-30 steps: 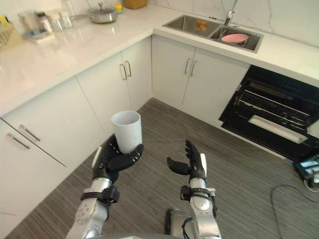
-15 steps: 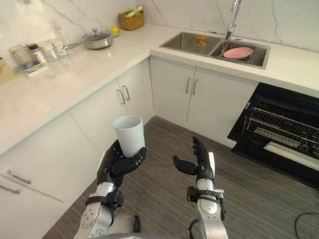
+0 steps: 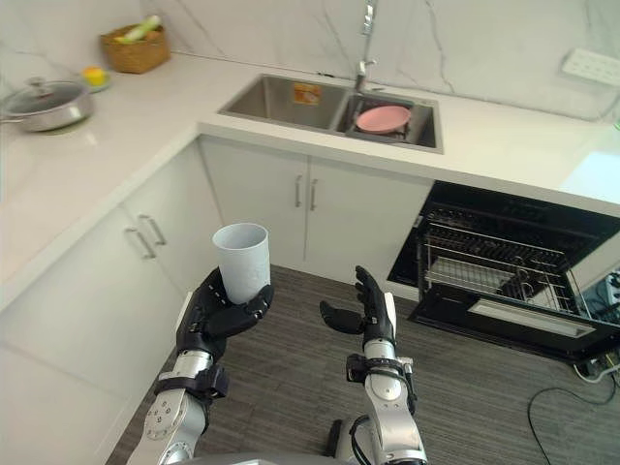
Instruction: Walk over to the sink, pick up the cup, carry it to the dishwasher, place the cup inside the dishwasher, then close the dishwasher door
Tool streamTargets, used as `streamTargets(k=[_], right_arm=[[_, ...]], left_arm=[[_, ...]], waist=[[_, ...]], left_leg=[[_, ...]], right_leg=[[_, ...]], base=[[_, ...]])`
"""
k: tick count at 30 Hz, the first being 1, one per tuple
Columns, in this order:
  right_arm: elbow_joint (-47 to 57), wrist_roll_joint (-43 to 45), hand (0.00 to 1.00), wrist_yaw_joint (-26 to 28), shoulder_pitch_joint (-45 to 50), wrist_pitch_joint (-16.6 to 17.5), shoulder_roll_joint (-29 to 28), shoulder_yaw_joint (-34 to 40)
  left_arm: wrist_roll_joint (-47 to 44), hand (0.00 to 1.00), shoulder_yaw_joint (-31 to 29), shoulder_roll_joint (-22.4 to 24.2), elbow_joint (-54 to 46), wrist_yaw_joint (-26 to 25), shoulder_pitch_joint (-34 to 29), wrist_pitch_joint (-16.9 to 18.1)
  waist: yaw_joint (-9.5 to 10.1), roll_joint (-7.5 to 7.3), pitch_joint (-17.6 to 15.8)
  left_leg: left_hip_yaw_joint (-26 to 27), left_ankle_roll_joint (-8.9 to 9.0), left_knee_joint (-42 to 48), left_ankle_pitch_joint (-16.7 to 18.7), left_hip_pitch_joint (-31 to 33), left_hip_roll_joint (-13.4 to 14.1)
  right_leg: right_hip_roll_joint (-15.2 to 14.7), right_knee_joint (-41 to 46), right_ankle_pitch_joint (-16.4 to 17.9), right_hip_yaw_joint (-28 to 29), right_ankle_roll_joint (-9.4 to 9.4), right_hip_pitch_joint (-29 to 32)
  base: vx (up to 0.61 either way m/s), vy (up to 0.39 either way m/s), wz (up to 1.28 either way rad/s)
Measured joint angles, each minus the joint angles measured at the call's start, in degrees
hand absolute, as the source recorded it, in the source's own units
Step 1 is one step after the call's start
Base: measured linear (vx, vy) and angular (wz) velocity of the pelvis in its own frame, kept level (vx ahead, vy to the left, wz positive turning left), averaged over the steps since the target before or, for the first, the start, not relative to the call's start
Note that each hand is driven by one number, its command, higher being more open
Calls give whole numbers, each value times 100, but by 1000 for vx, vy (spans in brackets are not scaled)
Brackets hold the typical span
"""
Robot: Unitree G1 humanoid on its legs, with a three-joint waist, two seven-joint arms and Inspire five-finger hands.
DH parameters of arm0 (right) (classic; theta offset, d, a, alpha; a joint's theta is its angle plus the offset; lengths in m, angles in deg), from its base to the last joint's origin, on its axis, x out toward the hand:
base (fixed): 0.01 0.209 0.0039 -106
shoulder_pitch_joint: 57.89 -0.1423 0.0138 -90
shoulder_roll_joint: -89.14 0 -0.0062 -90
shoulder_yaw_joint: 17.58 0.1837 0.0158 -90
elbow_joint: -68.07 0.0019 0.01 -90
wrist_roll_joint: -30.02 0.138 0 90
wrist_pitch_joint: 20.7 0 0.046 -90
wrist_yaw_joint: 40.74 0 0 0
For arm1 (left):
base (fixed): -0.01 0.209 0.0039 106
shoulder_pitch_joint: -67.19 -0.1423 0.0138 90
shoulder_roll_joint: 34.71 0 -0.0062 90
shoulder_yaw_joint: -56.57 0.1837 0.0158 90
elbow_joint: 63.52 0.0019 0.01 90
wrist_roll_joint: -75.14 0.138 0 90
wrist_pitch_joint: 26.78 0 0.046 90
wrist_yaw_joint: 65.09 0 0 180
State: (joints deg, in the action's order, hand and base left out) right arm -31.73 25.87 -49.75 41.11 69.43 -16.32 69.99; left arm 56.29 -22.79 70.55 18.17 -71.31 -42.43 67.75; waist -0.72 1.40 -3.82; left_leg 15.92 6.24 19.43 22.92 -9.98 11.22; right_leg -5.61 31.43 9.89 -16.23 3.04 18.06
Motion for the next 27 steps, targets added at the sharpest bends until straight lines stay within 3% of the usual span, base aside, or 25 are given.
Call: streamTargets(k=[2, 5, 6, 8, 11, 12, 13, 14, 15, 16, 18, 20, 23, 25, 27], right_arm=[[-6, 0, 90, -10, 15, -63, 110, 16], [133, 11, 90, -32, 192, -105, 16, 67], [503, 28, 90, -54, 330, -104, -23, 39], [832, 53, 90, -73, 327, -70, -102, 38], [891, 59, 90, -77, 207, 21, -102, -7], [884, 69, 90, -80, 210, 20, -105, -30], [879, 73, 90, -79, 209, 20, -102, -29], [854, 73, 90, -81, 206, 21, -91, -28], [777, 75, 90, -87, 210, 18, -82, -27], [744, 78, 90, -88, 231, 18, -89, -30], [683, 79, 90, -87, 303, 6, -287, -88], [695, 78, 90, -86, 299, 6, -332, -87], [696, 74, 90, -44, 269, 7, -338, -303], [697, 73, 90, -13, 207, 15, -341, -387], [697, 71, 90, -4, 11, 28, -332, -487]], left_arm=[[20, 30, -28, 186, 30, -9, 16, -16], [28, 30, -13, 301, 20, 5, 13, -31], [32, 30, 27, 317, -104, 27, -25, -23], [33, 30, 76, 313, -250, 88, -65, -11], [33, 30, 47, 316, -267, 131, -125, 9], [36, 30, 33, 315, -269, 119, -188, 9], [37, 30, 31, 308, -268, 116, -200, 7], [38, 30, 32, 303, -268, 115, -206, 7], [42, 30, 29, 313, -269, 108, -215, 7], [46, 30, 50, 309, -275, 103, -237, 8], [56, 30, -16, 130, -333, 25, -182, 8], [58, 30, -7, 122, -334, -6, -163, 5], [87, 30, -7, -34, -330, -35, -166, 3], [90, 30, -20, -72, -331, -105, -166, 9], [90, 30, -35, -76, -329, -146, -164, 35]], waist=[[-35, 127, -61], [-19, 122, -171], [35, 134, -183], [121, 116, -184], [287, 119, -177], [330, 98, -191], [335, 89, -199], [342, 86, -207], [387, 105, -201], [417, 146, -166], [357, -186, -138], [349, -213, -147], [349, -232, -165], [291, -238, -164], [259, -195, -179]], left_leg=[[-211, -46, 438, -213, 122, 160], [-387, -117, 2200, -1114, 518, 475], [-443, -101, 3103, -946, 951, 542], [-455, -215, 3339, -624, 1501, 481], [-704, -383, 2476, -351, 2073, 130], [-1100, -344, 1817, -377, 2297, -160], [-1278, -323, 1521, -429, 2365, -285], [-1526, -299, 1045, -588, 2423, -456], [-1701, -288, 612, -1161, 2369, -576], [-1700, -325, 531, -1481, 2264, -609], [-1358, -560, 690, -1225, 2230, -816], [-1224, -639, 766, -1067, 2208, -835], [-723, -814, 542, -879, 1628, -875], [-533, -931, 309, -808, 1264, -867], [-281, -996, 113, -760, 1000, -710]], right_leg=[[219, -123, 87, 8, 85, -138], [502, -793, 108, 156, 120, -996], [579, -1142, 110, 317, 123, -1400], [618, -1433, 113, 510, 128, -1701], [612, -1723, 118, 903, 96, -2031], [548, -1847, 137, 1061, -34, -2207], [507, -1858, 164, 1115, -87, -2246], [451, -1849, 232, 1213, -199, -2272], [413, -1807, 350, 1377, -350, -2323], [409, -1792, 409, 1496, -411, -2354], [68, -1737, 543, 1661, -601, -2374], [5, -1481, 551, 1718, -618, -2245], [-251, 308, 510, 1708, -939, -1479], [-450, 896, 573, 1308, -832, -1249], [-537, 943, 749, 719, -540, -876]], base=[[437, -132, -39], [403, -129, -40], [385, -33, -53], [306, 35, -53], [272, 127, -73], [273, 203, -55], [272, 223, -51], [270, 283, -51], [282, 309, -63], [345, 387, -64], [299, 293, -45], [201, 191, -42], [225, 232, -71], [161, 113, -57], [135, -2, -60]])
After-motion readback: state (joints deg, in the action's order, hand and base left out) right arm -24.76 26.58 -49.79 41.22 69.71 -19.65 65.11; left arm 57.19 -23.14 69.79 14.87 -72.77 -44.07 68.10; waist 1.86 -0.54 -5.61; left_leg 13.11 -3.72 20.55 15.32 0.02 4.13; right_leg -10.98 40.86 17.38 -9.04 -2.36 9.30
